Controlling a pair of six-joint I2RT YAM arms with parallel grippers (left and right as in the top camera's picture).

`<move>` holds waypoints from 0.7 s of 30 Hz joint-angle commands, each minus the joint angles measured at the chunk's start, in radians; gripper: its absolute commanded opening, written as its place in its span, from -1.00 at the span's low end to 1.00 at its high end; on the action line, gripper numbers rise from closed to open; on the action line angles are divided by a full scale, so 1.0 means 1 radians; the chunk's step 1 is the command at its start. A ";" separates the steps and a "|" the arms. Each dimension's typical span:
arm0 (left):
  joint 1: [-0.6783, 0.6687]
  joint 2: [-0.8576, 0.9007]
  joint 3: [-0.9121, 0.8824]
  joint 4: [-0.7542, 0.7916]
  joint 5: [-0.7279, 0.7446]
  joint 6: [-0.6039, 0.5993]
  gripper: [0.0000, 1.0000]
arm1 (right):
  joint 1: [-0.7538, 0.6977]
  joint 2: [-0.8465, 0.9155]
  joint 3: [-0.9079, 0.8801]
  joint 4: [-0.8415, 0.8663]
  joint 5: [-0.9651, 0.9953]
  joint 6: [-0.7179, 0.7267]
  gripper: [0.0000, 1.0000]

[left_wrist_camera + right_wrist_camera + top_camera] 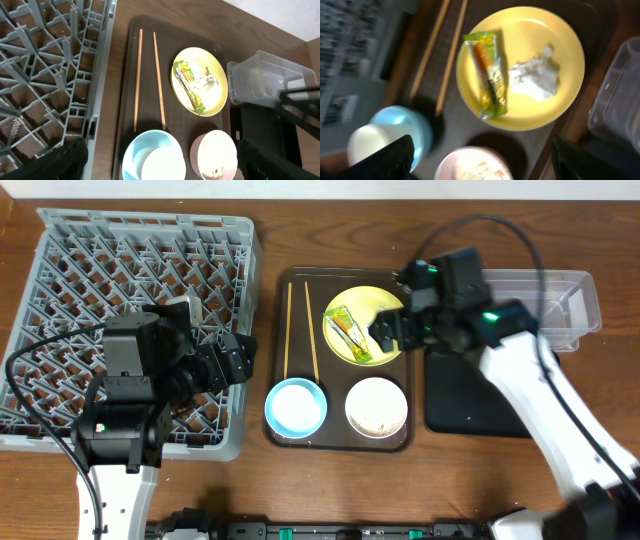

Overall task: Sort waste into correct bins and load items into the dishwasher
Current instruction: 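Grasp the white tissue with the right gripper, drop it in the clear bin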

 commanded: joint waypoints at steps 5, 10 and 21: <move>0.002 0.003 0.018 0.000 0.008 0.009 0.92 | 0.046 0.243 0.022 0.105 0.217 0.039 0.33; 0.002 0.003 0.018 0.000 0.008 0.009 0.92 | 0.047 0.375 0.022 0.181 0.268 0.037 0.34; 0.002 0.003 0.018 0.000 0.008 0.009 0.92 | 0.043 0.412 0.032 0.196 0.289 0.061 -0.98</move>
